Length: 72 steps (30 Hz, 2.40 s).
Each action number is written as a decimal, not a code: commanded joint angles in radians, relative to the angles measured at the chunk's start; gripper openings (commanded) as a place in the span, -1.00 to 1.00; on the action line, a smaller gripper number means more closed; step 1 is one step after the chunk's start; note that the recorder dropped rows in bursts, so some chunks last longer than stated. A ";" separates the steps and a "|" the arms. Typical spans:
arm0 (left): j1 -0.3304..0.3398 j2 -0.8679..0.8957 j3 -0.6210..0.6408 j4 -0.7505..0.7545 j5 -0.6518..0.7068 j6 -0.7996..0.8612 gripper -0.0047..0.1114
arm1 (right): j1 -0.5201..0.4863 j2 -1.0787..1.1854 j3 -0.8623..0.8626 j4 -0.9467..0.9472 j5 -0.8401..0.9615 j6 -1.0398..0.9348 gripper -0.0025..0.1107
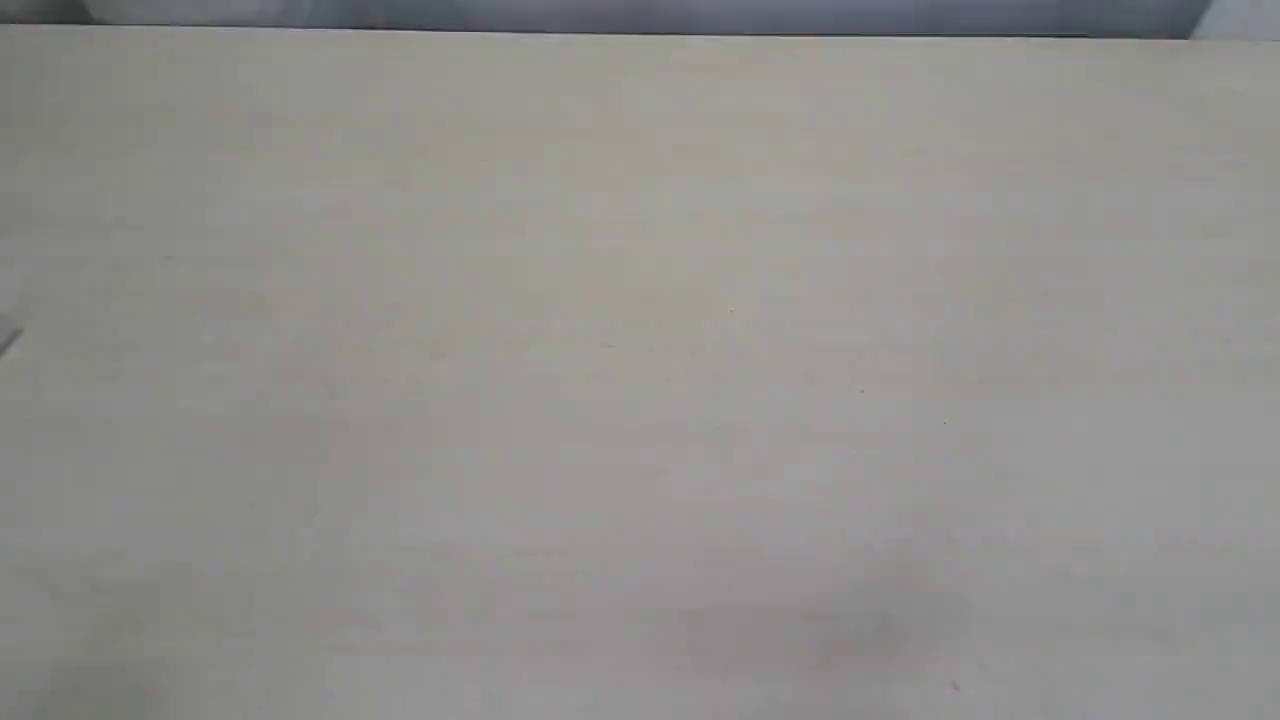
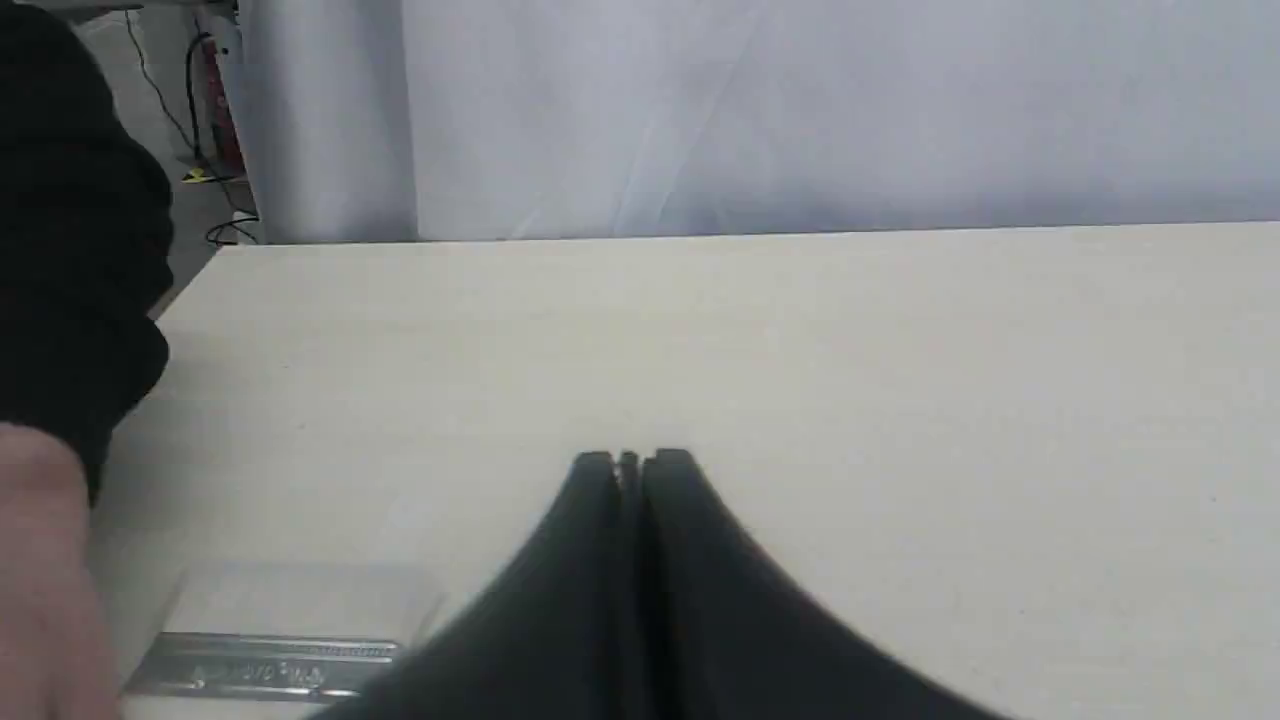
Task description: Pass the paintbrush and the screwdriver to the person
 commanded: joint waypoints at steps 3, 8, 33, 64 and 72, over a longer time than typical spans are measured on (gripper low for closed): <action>-0.005 -0.002 0.002 -0.004 -0.004 -0.002 -0.92 | -0.006 -0.236 0.262 0.006 -0.021 0.021 -0.88; -0.005 -0.002 0.002 -0.004 -0.004 -0.002 -0.92 | -0.006 -0.413 0.361 0.046 0.022 0.023 -0.88; -0.005 -0.002 0.002 -0.001 -0.008 -0.002 -0.92 | -0.111 -0.772 0.390 -0.036 0.112 0.040 -0.88; -0.005 -0.002 0.002 -0.003 -0.006 -0.002 -0.92 | -0.732 -0.772 0.900 0.113 -0.413 0.025 -0.88; -0.005 -0.002 0.002 -0.001 -0.008 -0.002 -0.92 | -0.730 -0.772 1.060 0.115 -0.579 0.029 -0.88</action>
